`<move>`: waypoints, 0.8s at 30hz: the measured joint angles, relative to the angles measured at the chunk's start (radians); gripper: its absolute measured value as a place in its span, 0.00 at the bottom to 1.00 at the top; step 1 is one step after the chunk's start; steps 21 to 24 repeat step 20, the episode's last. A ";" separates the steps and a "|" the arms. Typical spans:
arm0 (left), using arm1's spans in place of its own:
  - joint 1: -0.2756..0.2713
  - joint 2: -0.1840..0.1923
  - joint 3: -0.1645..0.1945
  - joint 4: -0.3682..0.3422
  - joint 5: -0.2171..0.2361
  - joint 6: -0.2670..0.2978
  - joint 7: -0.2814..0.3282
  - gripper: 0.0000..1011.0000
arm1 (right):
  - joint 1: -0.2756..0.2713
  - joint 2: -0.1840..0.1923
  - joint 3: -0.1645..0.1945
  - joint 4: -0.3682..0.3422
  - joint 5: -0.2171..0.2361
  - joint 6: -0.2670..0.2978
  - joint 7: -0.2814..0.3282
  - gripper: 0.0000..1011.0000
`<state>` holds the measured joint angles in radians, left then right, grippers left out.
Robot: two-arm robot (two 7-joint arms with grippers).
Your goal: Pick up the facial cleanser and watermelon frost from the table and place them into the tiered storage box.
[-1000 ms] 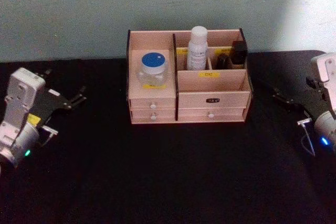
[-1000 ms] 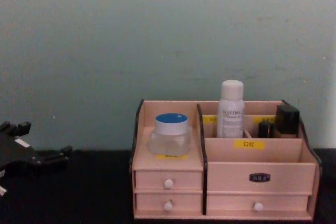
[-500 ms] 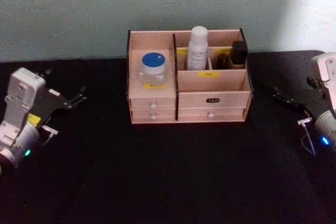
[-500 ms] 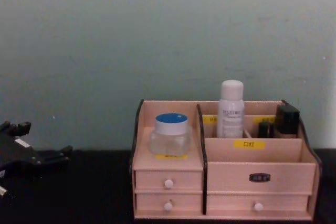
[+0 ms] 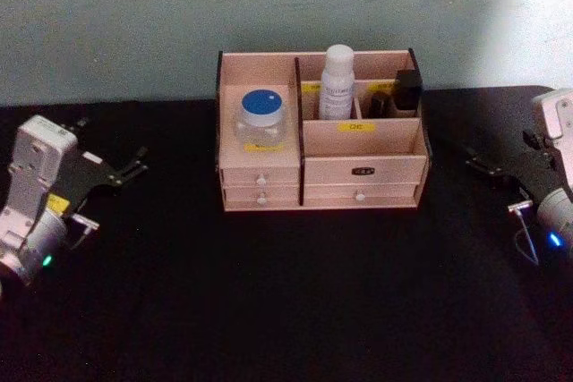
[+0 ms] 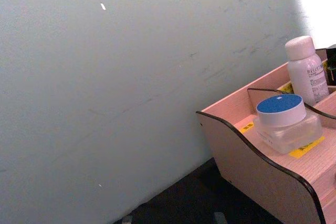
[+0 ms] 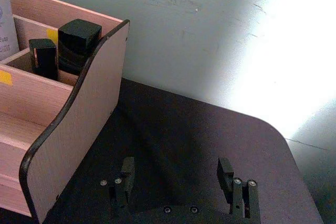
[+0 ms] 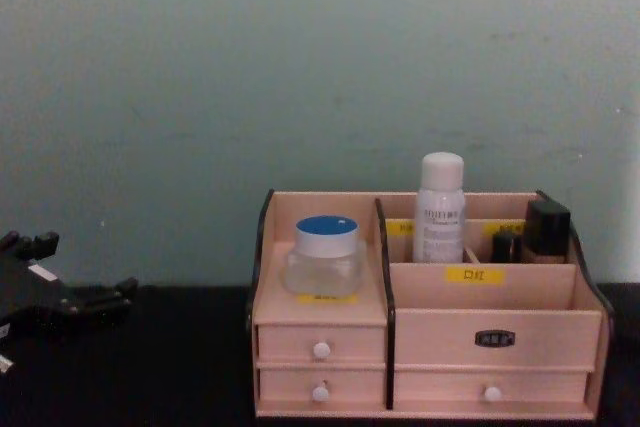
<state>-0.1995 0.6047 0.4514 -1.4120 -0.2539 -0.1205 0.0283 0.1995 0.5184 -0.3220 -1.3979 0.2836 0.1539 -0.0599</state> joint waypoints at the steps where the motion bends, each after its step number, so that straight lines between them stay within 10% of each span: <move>1: 0.000 0.000 0.000 0.000 0.000 0.000 0.000 0.99 | 0.000 0.000 0.000 0.000 0.000 0.000 0.000 0.99; 24: 0.000 0.000 0.000 0.000 0.000 0.000 0.000 0.99 | 0.000 0.000 0.000 0.000 0.001 0.000 0.000 0.99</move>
